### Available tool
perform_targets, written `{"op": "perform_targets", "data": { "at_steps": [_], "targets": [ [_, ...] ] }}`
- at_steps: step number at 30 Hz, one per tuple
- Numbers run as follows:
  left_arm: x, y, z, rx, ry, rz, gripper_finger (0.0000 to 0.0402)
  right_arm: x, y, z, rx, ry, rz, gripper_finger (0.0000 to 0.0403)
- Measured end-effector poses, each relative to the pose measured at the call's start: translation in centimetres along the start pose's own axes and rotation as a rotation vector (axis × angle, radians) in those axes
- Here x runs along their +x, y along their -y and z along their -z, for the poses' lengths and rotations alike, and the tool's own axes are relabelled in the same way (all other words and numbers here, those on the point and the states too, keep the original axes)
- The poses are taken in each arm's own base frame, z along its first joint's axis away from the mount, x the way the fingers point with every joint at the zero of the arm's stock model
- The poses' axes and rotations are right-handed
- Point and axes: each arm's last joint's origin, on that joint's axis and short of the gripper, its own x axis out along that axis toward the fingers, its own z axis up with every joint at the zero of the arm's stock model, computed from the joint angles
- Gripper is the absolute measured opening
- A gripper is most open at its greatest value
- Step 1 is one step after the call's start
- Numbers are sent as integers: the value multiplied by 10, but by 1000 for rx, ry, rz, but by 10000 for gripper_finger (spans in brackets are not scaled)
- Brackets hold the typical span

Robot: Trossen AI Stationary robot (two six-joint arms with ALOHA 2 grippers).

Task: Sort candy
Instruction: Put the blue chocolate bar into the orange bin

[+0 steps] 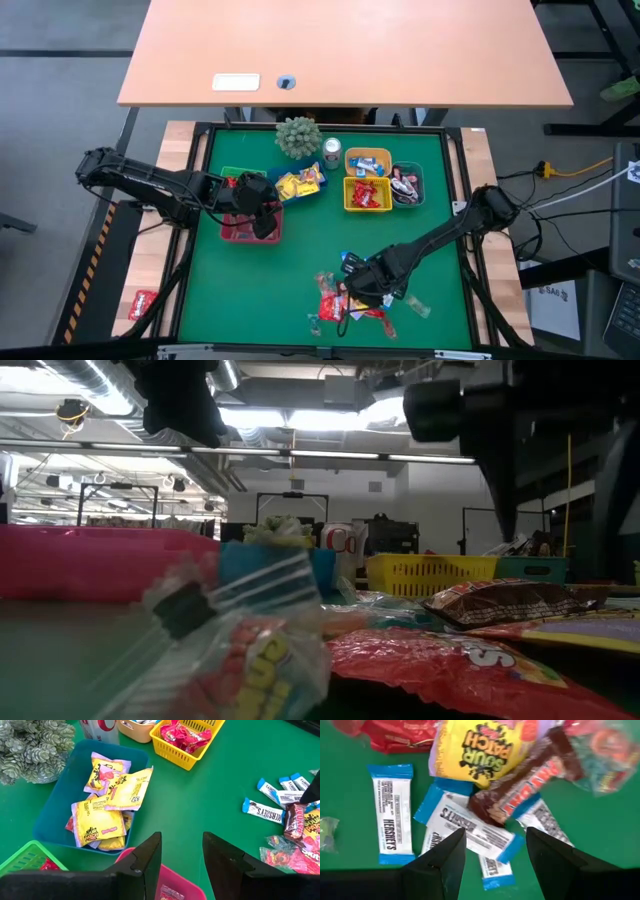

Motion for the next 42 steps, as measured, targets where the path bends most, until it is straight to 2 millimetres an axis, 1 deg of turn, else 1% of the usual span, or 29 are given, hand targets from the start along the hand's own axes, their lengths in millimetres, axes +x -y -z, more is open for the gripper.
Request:
{"op": "perform_targets", "data": {
  "at_steps": [4,11,16,19,25,27,36,38,42],
  "targets": [
    [0,0,0,-1,1,1,131,11,2,0,-7,-24,-17,205],
    [0,0,0,-2,1,6,131,24,3,1,-99,-56,-48,204],
    [0,0,0,-2,2,7,131,33,2,8,-91,-130,-112,204],
    [0,1,0,-2,2,8,131,35,3,15,-72,-175,-140,204],
    [0,1,-1,-2,4,8,131,34,10,24,-33,-202,-146,204],
    [0,1,-1,-2,4,8,131,37,14,28,7,-217,-154,204],
    [0,1,-1,-2,4,8,131,37,40,56,332,-250,-138,204],
    [0,1,-1,-2,4,8,131,37,43,63,383,-266,-145,204],
    [0,1,-1,-2,4,8,131,36,50,71,426,-271,-146,204]
  ]
}}
